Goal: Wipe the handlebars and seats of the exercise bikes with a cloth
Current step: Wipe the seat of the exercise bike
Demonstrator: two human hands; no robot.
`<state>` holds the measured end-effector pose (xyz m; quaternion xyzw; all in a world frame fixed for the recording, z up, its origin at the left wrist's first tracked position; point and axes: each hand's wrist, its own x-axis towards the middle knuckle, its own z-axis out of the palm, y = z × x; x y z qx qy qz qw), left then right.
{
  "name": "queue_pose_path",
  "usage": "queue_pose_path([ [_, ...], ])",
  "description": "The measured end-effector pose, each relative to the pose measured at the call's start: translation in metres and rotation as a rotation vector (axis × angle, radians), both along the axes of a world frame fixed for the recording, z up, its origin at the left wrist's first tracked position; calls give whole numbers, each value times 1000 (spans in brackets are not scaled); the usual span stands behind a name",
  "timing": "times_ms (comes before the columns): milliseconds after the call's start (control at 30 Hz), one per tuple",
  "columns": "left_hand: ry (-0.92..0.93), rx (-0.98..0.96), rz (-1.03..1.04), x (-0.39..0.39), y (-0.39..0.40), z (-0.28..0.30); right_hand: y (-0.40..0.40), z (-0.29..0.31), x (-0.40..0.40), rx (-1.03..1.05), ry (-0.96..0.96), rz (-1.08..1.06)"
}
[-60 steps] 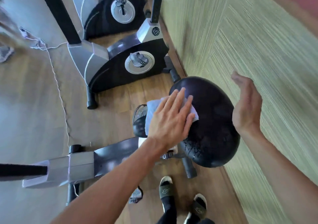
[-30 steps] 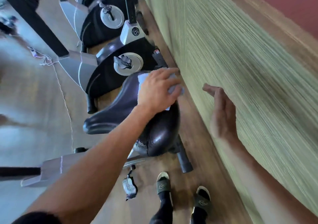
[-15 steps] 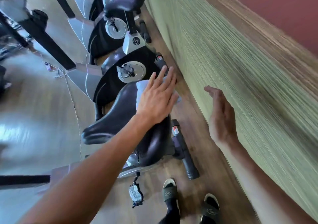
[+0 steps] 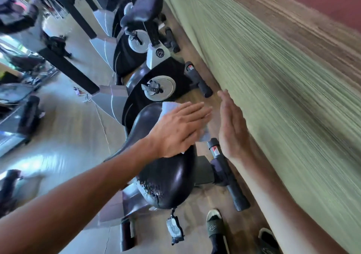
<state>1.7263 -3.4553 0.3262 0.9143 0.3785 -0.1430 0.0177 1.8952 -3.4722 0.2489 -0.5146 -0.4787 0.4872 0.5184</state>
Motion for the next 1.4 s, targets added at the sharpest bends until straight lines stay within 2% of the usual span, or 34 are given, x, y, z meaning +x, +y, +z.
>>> queue_pose_path([
  [67,-32,-20,82,-6,31,3,0,-2,-7,9,-5,22],
  [133,-46,59,256,-7,52,5,-4,-7,-9,17,-10,21],
  [167,-55,105,252,-3,47,2,-5,-9,-9,12,-1,10],
  [233,-55,56,42,15,13,1,-7,-11,-8,-26,38,-16],
  [267,-18,-60,-96,23,-9,2,-6,-10,-7,-47,54,-23],
  [333,59,-218,-245,22,-17,6,-2,-6,-3,-68,73,-33],
  [367,64,-210,-228,18,-2,6,-2,-4,1,-67,76,-39],
  [467,88,27,95,9,50,8,-2,-5,16,-71,35,-49],
  [500,70,47,134,8,46,4,-5,-6,20,-84,30,-48],
  [533,60,9,97,13,31,0,-8,-6,22,-100,37,-57],
  [600,103,-188,-132,29,-21,-2,-11,-6,25,-128,53,-64],
  [667,78,-288,-309,23,-28,4,-13,-3,25,-116,42,-48],
  [700,37,-246,-293,17,-14,7,-15,-2,25,-97,33,-37],
  [800,-104,58,124,7,38,10,-16,-2,27,-82,17,-39],
  [833,-110,99,175,8,36,6,-17,-2,27,-85,16,-43],
  [867,-74,75,122,14,24,2,-17,-3,27,-87,21,-49],
  [933,-28,-104,-104,22,-21,-1,-20,-2,23,-95,41,-40],
  [1000,-62,-208,-250,14,-32,4,-20,0,17,-95,49,-35],
  [1067,-172,-67,-126,7,-10,3,-21,2,10,-68,26,-22],
  [1133,-239,164,165,8,13,-2,-24,5,2,-54,16,-7],
  [1167,-223,219,273,10,16,-5,-25,6,-1,-54,16,3],
  [1400,-357,242,202,15,-92,-20,-34,20,-11,-63,8,39],
])
